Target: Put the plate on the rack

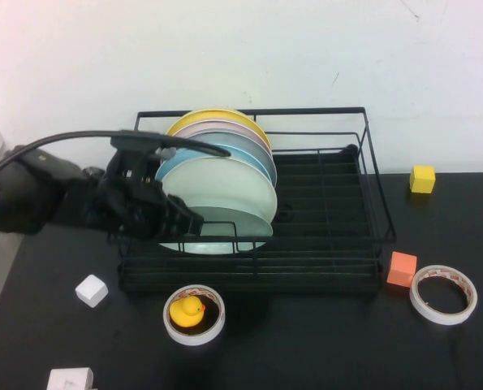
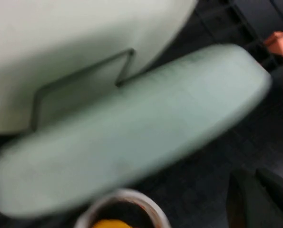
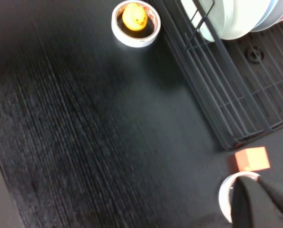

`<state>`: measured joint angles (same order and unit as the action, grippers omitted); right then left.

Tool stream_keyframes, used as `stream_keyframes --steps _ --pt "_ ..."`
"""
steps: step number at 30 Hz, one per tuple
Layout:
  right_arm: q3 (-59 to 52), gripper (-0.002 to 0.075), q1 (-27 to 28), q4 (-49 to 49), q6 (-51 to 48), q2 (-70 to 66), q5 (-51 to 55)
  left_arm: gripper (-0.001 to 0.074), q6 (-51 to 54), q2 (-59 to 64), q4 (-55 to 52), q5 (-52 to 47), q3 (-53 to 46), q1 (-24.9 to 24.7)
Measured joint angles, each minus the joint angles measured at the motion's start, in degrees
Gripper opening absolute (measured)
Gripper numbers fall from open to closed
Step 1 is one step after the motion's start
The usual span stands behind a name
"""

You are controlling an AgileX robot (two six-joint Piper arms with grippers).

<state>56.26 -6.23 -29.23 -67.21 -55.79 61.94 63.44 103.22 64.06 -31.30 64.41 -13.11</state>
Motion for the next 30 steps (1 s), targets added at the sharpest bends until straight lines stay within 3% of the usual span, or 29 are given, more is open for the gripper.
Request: stream_keyframes --steps 6,12,17,22,30 --pt "0.0 0.0000 0.0 0.0 0.8 0.0 1.8 -0.0001 0.0 6.1 0.1 6.7 7.8 0.0" --pt "0.0 0.0000 0.0 0.9 1.7 0.0 2.0 -0.0001 2.9 7.3 -0.5 -1.4 11.9 0.0" --pt "0.0 0.0000 0.0 14.0 9.5 1.5 2.0 -0.0001 2.8 3.0 -7.9 -2.9 12.2 0.0" --pt "0.0 0.0000 0.0 30.1 23.1 6.2 0.3 -0.0001 -9.1 -5.7 -23.4 -1.3 12.2 0.0" --pt "-1.7 0.0000 0.0 29.8 25.9 16.6 -4.4 -0.0001 -40.7 -23.4 -48.2 4.5 10.1 0.0"
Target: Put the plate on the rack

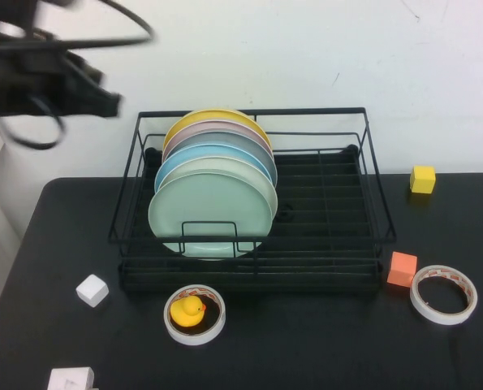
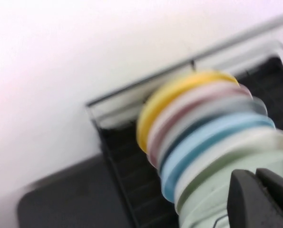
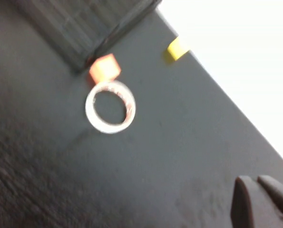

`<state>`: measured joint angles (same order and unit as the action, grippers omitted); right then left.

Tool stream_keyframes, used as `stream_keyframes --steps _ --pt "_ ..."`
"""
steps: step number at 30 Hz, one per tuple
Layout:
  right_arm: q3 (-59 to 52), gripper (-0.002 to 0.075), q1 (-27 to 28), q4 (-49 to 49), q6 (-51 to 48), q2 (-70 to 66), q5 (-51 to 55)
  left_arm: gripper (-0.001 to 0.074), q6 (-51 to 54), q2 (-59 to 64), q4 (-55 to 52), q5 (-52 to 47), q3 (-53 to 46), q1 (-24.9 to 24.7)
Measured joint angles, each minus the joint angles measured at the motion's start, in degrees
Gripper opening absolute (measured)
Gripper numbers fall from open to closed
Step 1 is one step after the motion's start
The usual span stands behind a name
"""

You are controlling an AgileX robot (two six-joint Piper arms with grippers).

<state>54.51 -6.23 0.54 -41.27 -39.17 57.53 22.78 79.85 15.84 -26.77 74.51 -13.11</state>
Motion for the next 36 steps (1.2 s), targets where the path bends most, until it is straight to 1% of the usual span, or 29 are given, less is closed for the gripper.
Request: stream_keyframes --steps 4,7,10,15,18,20,23,27,36 --pt "-7.4 0.0000 0.0 -6.7 -0.6 5.9 -3.7 -0.0001 -8.2 -9.7 -6.7 0.9 -6.3 0.0" --pt "-15.1 0.0000 0.0 -12.3 -1.3 10.6 -7.3 -0.0001 -13.8 -18.2 -11.8 0.9 -13.4 0.0" --pt "-22.3 0.0000 0.0 -16.6 -1.5 15.4 -10.1 -0.0001 -18.4 -25.9 -14.1 0.9 -21.2 0.0" --pt "-28.5 0.0000 0.0 -19.4 -1.7 20.7 -12.2 -0.0001 -22.0 -37.8 -14.7 1.2 -35.1 0.0" --pt "-30.1 0.0000 0.0 -20.3 -1.7 21.7 -13.2 -0.0001 -22.8 -43.5 -15.4 1.2 -42.9 0.0" --pt "-30.6 0.0000 0.0 -21.3 -1.7 21.7 -13.6 -0.0001 -22.8 -46.5 -15.5 1.0 -46.3 0.0" --pt "-31.4 0.0000 0.0 -21.9 -1.7 21.7 -13.8 -0.0001 -22.8 -50.3 -15.0 1.0 -49.2 0.0" --pt "-31.5 0.0000 0.0 -22.0 -1.7 21.7 -13.5 -0.0001 -22.8 -52.6 -14.2 0.8 -50.4 0.0" --pt "-31.5 0.0000 0.0 -22.2 -1.7 21.7 -12.9 -0.0001 -22.8 -52.8 -10.0 0.5 -50.5 0.0"
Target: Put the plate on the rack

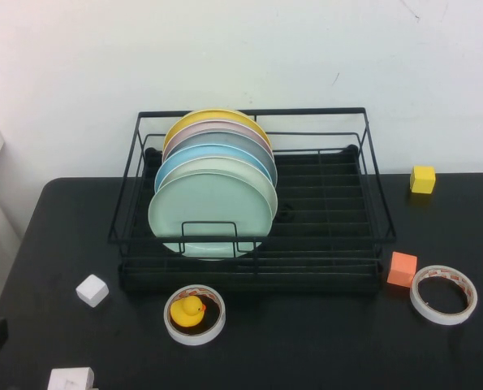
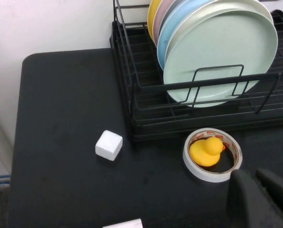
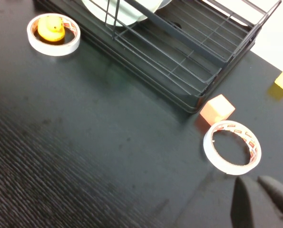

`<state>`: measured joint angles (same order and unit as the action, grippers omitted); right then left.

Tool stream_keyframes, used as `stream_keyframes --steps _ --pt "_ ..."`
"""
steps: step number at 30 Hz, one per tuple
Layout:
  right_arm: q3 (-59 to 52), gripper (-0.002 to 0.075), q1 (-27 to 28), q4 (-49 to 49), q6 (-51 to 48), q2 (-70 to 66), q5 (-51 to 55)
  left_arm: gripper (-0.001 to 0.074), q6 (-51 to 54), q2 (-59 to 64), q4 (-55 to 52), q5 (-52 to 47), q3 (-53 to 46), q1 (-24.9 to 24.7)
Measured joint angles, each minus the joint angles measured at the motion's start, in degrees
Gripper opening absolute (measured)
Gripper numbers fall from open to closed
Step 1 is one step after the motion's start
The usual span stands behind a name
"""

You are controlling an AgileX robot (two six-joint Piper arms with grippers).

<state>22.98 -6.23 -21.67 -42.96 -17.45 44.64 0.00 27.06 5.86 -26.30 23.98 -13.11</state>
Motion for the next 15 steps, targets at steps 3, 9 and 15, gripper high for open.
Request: stream_keyframes --steps 3,9,15 --pt "0.0 0.0000 0.0 0.0 0.0 0.0 0.0 -0.0001 0.0 0.0 0.3 -0.1 0.0 0.0" --pt "0.0 0.0000 0.0 -0.1 0.0 0.0 0.1 -0.0001 0.0 -2.3 -0.2 0.0 -1.1 0.0" --pt "-0.1 0.0000 0.0 -0.2 0.0 0.0 0.1 -0.0001 0.0 -13.9 -1.9 2.2 -6.6 2.0"
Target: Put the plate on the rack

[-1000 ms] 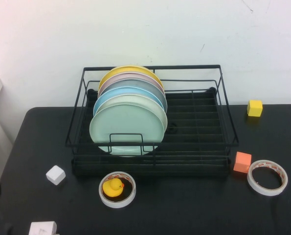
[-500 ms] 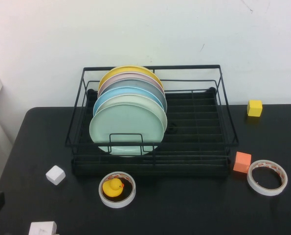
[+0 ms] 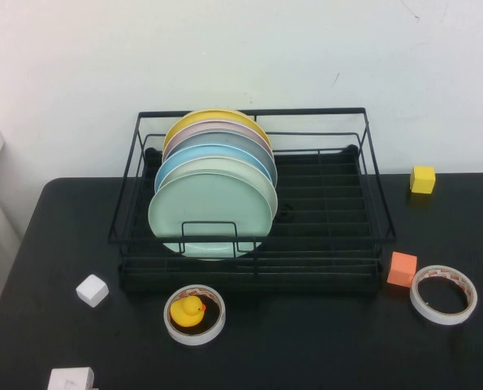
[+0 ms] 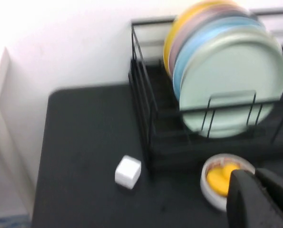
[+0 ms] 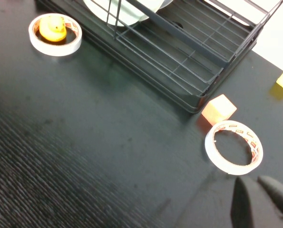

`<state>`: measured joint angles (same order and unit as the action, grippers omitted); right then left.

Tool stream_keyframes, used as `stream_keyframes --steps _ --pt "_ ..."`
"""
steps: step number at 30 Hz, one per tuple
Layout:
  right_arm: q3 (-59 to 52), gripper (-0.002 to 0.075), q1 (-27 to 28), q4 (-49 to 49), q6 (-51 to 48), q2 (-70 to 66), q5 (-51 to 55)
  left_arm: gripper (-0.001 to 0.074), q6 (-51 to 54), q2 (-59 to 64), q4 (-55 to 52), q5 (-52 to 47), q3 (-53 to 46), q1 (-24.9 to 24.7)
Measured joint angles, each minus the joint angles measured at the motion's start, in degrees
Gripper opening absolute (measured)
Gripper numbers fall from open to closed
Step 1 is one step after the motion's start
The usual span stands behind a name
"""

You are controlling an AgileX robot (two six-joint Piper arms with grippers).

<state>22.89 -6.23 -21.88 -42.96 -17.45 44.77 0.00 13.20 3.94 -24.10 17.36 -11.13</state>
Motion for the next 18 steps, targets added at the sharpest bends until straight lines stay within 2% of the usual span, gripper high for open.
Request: stream_keyframes --steps 9,13,18 --pt "0.0 0.0000 0.0 -0.2 0.0 0.0 0.1 -0.0001 -1.9 -13.3 2.6 14.2 -16.7 5.4" --pt "0.0 -0.0001 0.0 -0.4 0.0 0.0 0.2 -0.0001 -3.3 -13.8 6.0 9.3 -18.5 8.1" --pt "0.0 0.0000 0.0 -0.6 0.0 0.0 0.2 -0.0001 -4.6 -13.8 6.7 6.1 -18.4 7.8"
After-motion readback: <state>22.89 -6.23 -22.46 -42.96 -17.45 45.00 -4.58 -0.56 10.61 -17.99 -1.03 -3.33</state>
